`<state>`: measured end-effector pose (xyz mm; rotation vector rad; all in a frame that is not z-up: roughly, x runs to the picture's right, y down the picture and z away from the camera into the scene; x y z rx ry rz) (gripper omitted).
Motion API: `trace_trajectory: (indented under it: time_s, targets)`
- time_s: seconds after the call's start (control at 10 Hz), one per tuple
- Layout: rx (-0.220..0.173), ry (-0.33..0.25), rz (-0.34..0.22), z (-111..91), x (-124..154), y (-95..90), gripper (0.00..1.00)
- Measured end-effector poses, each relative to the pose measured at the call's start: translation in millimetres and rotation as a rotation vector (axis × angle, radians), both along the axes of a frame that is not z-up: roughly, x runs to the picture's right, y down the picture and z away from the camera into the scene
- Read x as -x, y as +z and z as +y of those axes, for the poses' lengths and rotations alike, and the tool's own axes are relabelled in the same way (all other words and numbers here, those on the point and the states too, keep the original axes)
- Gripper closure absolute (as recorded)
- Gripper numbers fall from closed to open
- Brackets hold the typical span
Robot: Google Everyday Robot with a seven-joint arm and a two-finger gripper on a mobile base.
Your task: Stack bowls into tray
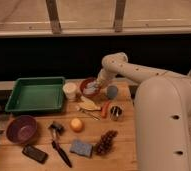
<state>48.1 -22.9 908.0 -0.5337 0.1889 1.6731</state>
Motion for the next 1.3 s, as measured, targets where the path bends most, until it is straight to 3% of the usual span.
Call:
trace_trajectory:
  time_s: [0.5,0.9,1.3]
  targets:
    - [-0.081,0.014,0.009,-41.7,-22.7,-57.5,1.0]
    - [-0.133,-0.045,-0.013,-44.3,-18.1,-102.9,1.0]
    - [-0.163,-0.117,-0.168,-35.5,19.8,-137.5,1.0]
